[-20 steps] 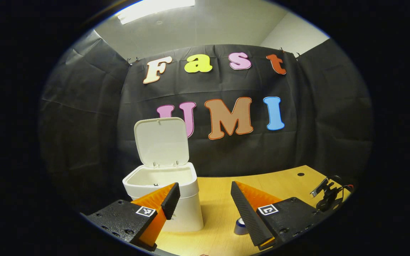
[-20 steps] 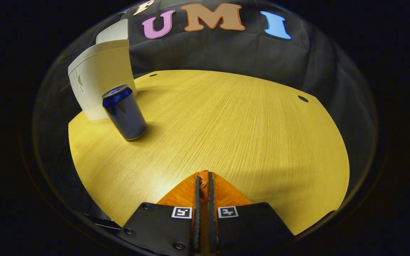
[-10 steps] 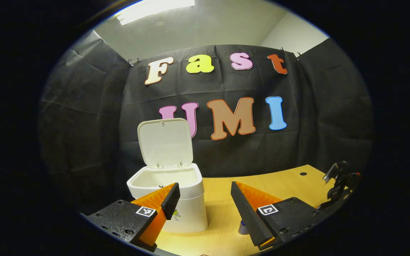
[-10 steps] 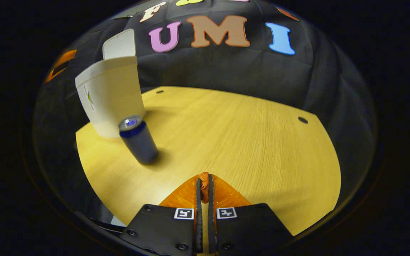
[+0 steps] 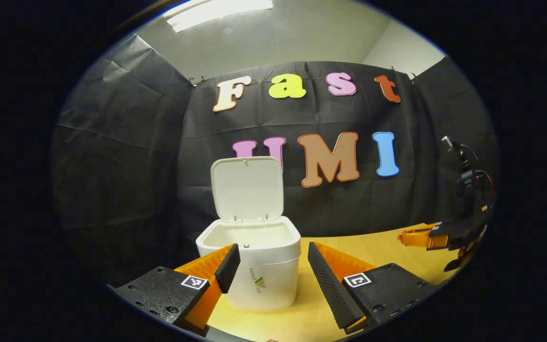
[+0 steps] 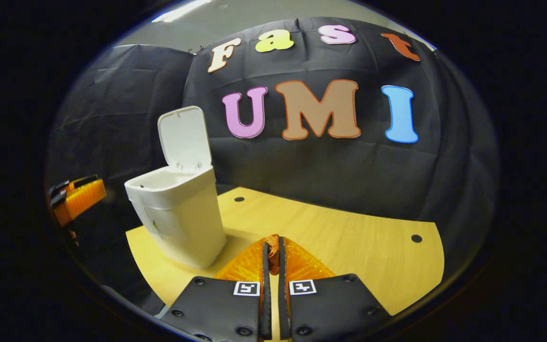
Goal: Press the lid of the desktop garbage bin to open it, pick up the crumpled paper on the desktop and throw it into the bin, then pick up the pop can on the desktop and drop it into the bin, and finally close the garbage bin lid.
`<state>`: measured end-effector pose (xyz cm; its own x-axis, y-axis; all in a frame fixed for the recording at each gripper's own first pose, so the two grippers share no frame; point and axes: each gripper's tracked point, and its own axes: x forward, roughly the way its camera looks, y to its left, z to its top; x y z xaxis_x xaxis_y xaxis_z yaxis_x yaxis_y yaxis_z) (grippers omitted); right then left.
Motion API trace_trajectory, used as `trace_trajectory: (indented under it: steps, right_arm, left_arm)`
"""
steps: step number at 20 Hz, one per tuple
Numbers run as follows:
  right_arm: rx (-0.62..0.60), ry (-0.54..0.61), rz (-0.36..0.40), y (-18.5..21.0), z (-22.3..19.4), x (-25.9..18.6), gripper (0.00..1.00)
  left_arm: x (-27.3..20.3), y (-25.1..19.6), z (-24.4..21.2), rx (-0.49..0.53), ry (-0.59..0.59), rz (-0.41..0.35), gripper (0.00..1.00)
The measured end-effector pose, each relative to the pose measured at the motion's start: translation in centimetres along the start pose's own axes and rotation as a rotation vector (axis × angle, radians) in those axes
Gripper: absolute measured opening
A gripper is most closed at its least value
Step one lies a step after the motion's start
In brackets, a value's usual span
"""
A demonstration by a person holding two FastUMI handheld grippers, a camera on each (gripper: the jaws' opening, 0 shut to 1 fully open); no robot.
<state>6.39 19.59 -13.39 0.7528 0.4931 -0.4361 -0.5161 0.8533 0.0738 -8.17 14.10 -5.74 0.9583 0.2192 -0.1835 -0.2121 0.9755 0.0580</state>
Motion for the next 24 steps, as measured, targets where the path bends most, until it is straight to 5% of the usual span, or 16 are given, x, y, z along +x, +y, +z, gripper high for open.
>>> trace_trajectory:
  steps: [13,21,24]
  right_arm:
    - [-0.127,-0.156,0.192,14.7,9.9,7.5,0.08]
    - [-0.167,-0.12,0.261,22.6,9.8,12.1,0.09]
    - [-0.171,-0.103,0.26,23.8,8.9,12.4,0.62]
  left_arm:
    - [-3.8,14.0,-3.1,-0.021,0.054,0.265,0.88]
    - [-6.6,19.5,-4.9,-0.034,0.083,0.375,0.89]
    - [-6.6,20.1,-5.0,-0.032,0.087,0.386,0.89]
